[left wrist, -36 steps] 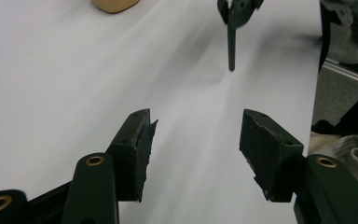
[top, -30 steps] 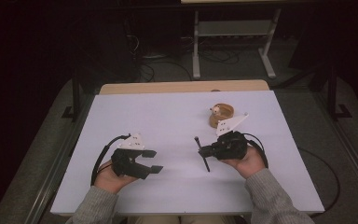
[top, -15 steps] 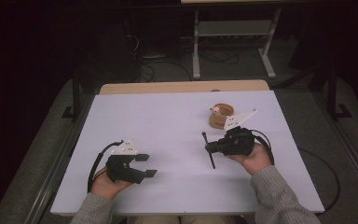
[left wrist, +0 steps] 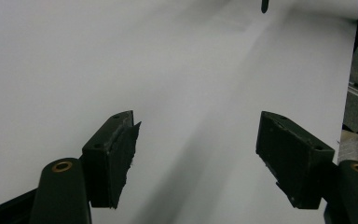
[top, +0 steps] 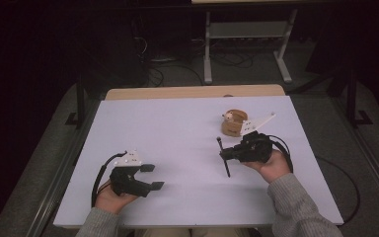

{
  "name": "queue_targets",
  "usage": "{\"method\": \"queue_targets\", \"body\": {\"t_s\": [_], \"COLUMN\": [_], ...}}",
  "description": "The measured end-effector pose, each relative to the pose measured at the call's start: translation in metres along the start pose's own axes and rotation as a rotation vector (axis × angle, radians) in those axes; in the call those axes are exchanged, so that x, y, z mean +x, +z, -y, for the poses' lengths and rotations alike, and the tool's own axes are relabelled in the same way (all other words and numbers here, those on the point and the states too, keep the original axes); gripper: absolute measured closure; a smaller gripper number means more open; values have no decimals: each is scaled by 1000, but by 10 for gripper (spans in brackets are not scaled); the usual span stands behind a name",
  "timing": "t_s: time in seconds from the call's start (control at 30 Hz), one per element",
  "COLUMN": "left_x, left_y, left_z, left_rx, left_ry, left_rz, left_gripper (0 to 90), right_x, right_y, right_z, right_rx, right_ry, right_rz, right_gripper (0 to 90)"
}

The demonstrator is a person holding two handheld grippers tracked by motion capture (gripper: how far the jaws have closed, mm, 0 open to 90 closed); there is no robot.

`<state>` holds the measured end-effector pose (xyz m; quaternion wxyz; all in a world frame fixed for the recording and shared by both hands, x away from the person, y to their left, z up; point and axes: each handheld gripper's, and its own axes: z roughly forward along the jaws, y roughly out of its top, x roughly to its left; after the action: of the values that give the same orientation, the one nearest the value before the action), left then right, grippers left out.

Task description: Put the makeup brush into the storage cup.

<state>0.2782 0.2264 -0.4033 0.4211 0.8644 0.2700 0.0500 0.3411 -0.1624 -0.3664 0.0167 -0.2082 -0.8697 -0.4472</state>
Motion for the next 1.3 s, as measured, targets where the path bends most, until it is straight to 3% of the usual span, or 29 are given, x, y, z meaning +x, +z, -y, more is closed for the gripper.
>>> {"method": "queue_targets", "body": {"t_s": [0.63,1.3], "left_x": [3,5], "left_y": [-6,-11], "left_z": [1,0], "left_rx": [-22,-36], "left_ry": [7,2], "left_rz": [-16,-34], "left_gripper": [265,273], "right_x": [-16,-47], "right_y": [-24,-44], "right_z": [-15,-38], "right_rx": [-19,-39], "right_ry": [25,77], "right_rz": [43,108], "right_gripper": [834,833]}}
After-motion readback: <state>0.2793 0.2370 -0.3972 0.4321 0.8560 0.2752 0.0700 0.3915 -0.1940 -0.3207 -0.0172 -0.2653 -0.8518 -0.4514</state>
